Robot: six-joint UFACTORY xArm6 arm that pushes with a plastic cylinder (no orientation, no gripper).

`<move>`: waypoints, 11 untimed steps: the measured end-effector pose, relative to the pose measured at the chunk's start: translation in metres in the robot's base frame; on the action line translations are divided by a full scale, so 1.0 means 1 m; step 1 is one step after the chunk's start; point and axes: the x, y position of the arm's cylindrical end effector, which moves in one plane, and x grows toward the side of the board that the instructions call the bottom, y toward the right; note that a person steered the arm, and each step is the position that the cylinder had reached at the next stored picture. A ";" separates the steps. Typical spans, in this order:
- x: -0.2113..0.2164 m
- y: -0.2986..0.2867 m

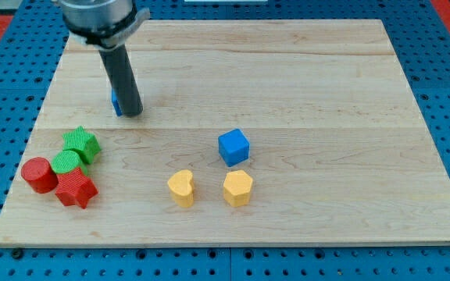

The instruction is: Move the blue triangle left a bit

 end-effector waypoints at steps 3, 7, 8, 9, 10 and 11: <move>-0.053 -0.009; -0.013 -0.018; -0.015 -0.050; -0.019 -0.069; -0.023 0.011; -0.022 0.140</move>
